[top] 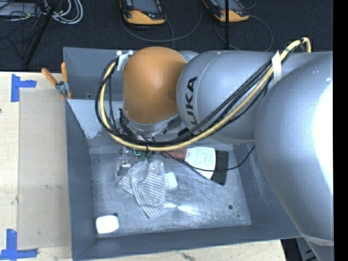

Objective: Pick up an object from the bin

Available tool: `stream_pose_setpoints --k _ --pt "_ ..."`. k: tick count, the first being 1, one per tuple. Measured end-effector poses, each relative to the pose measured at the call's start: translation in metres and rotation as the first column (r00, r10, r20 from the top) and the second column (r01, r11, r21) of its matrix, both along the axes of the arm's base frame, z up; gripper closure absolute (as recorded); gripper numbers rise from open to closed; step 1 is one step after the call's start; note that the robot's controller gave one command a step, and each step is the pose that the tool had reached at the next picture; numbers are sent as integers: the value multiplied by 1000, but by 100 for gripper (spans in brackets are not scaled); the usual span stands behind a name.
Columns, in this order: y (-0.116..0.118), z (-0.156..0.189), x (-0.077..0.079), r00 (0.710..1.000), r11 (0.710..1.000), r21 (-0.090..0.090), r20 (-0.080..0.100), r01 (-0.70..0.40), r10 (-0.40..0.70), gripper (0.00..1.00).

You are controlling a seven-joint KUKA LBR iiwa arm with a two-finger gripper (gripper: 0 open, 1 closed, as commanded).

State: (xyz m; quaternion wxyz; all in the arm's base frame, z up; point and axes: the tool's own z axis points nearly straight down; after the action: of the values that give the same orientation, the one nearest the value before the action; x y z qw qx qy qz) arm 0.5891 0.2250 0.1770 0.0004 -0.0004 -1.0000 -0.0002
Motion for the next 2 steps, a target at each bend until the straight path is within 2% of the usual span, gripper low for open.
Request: stream_pose_setpoints --k 1,2 --pt "-16 -39 -7 998 998 1 5 -68 68 0" --pt "-42 -66 -34 970 970 -1 -4 -242 242 0"
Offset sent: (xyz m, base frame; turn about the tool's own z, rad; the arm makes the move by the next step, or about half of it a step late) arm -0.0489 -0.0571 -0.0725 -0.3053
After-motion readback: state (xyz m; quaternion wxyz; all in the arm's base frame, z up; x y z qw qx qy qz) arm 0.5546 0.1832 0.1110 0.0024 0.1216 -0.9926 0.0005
